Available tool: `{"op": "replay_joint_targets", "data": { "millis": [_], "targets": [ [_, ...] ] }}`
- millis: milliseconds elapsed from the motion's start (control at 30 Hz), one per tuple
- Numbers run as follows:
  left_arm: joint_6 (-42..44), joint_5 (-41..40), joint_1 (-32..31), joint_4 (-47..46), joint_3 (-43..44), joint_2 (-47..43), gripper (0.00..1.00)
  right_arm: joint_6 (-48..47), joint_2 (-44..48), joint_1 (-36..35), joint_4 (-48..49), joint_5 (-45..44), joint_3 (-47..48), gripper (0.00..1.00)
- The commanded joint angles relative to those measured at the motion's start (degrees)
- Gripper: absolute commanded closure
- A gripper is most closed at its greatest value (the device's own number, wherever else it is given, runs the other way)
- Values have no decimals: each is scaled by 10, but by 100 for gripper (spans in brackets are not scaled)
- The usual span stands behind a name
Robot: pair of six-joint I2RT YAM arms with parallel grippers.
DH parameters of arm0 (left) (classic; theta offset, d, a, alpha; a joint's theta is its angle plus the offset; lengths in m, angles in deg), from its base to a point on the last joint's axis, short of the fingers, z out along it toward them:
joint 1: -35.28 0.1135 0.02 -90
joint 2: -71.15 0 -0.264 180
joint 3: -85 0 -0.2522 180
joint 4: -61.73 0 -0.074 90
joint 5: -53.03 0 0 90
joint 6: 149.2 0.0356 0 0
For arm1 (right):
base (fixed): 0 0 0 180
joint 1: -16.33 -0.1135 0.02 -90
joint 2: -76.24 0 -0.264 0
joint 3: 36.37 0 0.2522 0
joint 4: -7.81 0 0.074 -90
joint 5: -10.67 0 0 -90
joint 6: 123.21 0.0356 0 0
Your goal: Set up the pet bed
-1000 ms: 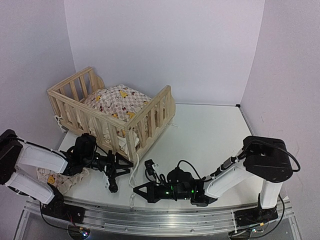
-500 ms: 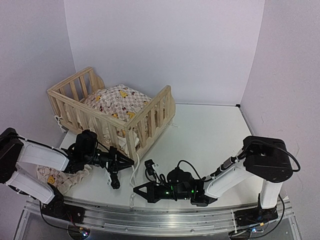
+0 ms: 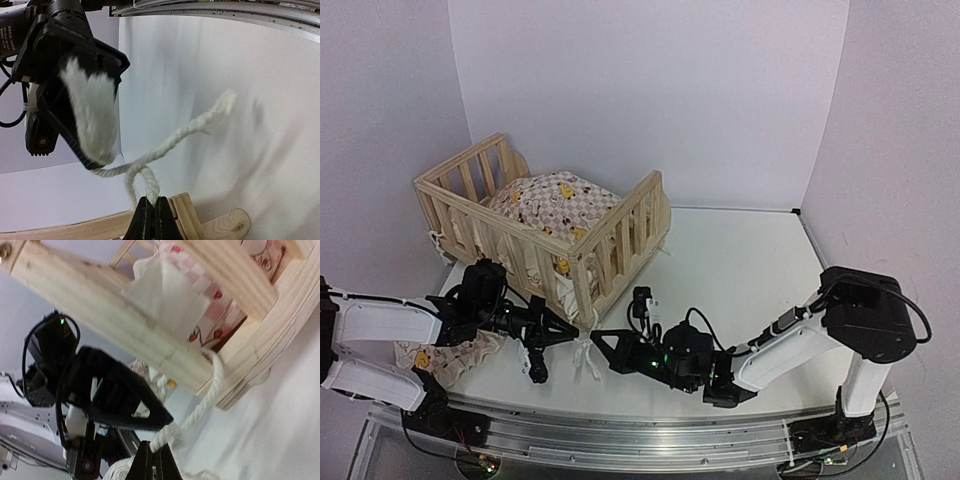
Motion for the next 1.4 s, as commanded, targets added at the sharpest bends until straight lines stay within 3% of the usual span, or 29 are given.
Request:
{"op": "replay_joint_targets", "data": {
  "millis": [0,167,433,767,967,1367],
  "targets": [
    [106,26,1,61,7,-14,100,37,-26,6,80,-126,30,100],
    [104,28,1,67,8,-18,100,82,-80,6,137,-187,49,100],
    [90,38,1,61,9,-25,100,57,-122,2,149,-188,96,100],
    [60,-14,1,52,14,-14,100,9,-70,-12,175,-87,42,100],
    [68,-3,1,36,8,-8,100,-4,-97,-12,184,-44,84,100],
    [6,27,1,-3,-7,-41,99,-14,-152,-12,217,-135,106,100]
  ]
}}
